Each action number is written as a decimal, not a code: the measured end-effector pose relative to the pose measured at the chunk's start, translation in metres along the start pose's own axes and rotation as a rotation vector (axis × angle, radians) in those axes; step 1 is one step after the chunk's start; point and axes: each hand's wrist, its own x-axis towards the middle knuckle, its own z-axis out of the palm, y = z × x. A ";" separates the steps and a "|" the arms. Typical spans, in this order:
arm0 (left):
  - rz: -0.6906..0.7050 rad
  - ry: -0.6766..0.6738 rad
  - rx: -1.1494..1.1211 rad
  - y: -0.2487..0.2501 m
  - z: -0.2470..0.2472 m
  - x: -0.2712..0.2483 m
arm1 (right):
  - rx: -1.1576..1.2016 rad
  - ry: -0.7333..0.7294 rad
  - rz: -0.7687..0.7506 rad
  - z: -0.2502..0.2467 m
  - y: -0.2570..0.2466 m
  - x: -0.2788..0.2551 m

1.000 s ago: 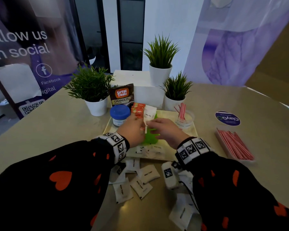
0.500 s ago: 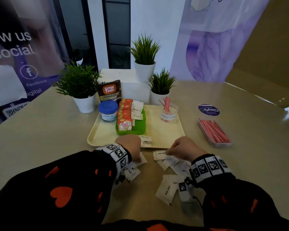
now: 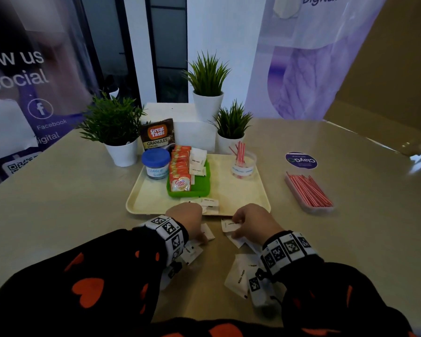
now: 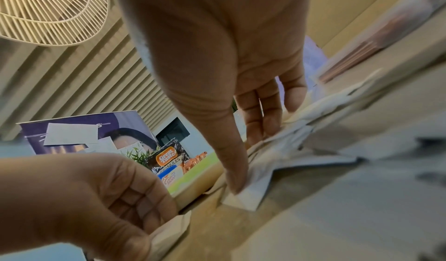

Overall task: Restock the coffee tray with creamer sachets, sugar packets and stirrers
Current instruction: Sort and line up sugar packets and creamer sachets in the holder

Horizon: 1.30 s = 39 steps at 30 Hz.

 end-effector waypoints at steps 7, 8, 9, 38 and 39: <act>0.028 0.045 -0.026 -0.003 0.005 -0.003 | 0.027 0.077 -0.074 -0.001 0.002 -0.002; 0.030 0.049 -0.022 -0.003 0.006 -0.004 | 0.049 0.097 -0.086 -0.001 0.003 -0.002; 0.030 0.054 -0.021 -0.003 0.007 -0.004 | 0.078 0.116 -0.090 -0.003 0.003 -0.003; 0.135 0.149 -0.769 -0.021 -0.003 -0.001 | 0.780 -0.036 -0.349 0.000 0.002 -0.019; 0.138 0.144 -0.806 -0.020 -0.004 -0.002 | 0.788 -0.027 -0.353 0.000 0.002 -0.019</act>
